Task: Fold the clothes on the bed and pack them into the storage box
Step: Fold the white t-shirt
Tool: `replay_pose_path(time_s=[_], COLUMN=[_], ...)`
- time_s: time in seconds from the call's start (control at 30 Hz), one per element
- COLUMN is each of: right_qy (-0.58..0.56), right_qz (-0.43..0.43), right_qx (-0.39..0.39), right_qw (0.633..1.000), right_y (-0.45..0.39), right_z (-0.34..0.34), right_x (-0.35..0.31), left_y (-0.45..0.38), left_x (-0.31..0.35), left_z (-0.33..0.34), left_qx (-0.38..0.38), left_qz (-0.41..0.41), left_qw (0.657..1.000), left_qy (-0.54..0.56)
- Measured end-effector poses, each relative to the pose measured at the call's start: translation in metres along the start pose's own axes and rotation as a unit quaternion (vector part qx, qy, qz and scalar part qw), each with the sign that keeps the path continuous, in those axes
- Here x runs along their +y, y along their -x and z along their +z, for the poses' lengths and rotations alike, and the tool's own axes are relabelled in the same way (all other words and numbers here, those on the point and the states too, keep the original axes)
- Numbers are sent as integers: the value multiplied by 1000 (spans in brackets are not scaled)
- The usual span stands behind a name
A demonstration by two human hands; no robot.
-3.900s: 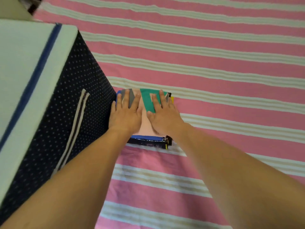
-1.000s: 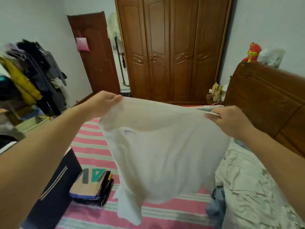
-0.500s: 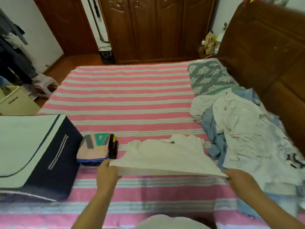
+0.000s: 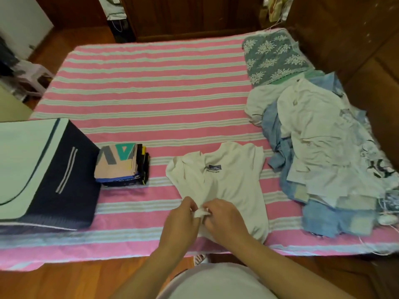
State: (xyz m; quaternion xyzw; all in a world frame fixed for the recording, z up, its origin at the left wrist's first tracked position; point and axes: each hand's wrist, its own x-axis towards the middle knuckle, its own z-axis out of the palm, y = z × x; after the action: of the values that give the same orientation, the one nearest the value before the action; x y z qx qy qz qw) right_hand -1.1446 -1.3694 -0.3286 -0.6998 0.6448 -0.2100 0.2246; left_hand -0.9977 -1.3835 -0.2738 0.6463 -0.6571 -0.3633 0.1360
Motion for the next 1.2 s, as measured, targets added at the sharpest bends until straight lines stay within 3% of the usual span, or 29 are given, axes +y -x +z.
replay_pose_path(time_s=[0.07, 0.13, 0.23, 0.33, 0.47, 0.57, 0.63, 0.73, 0.8, 0.9, 1.03, 1.13, 1.2], right_qy=[31, 46, 63, 87, 21, -151, -263, -280, -267, -263, -403, -462, -516], right_qz=[1, 66, 223, 310, 449, 515, 511, 461, 490, 568, 637, 621, 614], right_qx=[46, 79, 137, 156, 145, 143, 154, 135, 167, 214, 216, 214, 219], right_qw=[998, 994, 963, 934, 881, 831, 804, 831, 813, 750, 621, 596, 556], right_y=[-7, -20, -33, -32, -34, -29, -17, 13, 38, 95, 140, 124, 84], right_z=[4, -2, -34, -79, -126, -135, -133, -121, -104, -74, -39, -44, -61], right_x=[2, 11, 54, 105, 140, 158, 159, 150, 156, 178, 157, 147, 150], left_y=[4, 3, -15, -35, -55, -70, -73, -62, -51, -15, 31, 26, -5], left_x=[7, 18, 22, 5, -32, -76, -103, -136, -173, -205, -190, -181, -171], left_z=[-13, -34, -77, -122, -159, -156, -142, -115, -90, -48, -16, -13, -28], left_qx=[8, 50, 130, 181, 232, 226, 206, 181, 149, 81, 53, 30, 50], left_qz=[-14, -56, -137, -185, -199, -241, -274, -299, -328, -366, -424, -430, -401], left_qw=[998, 985, 934, 885, 864, 869, 887, 902, 910, 916, 869, 845, 854], left_qy=[55, 156, 303, 388, 400, 367, 309, 255, 207, 140, 249, 318, 328])
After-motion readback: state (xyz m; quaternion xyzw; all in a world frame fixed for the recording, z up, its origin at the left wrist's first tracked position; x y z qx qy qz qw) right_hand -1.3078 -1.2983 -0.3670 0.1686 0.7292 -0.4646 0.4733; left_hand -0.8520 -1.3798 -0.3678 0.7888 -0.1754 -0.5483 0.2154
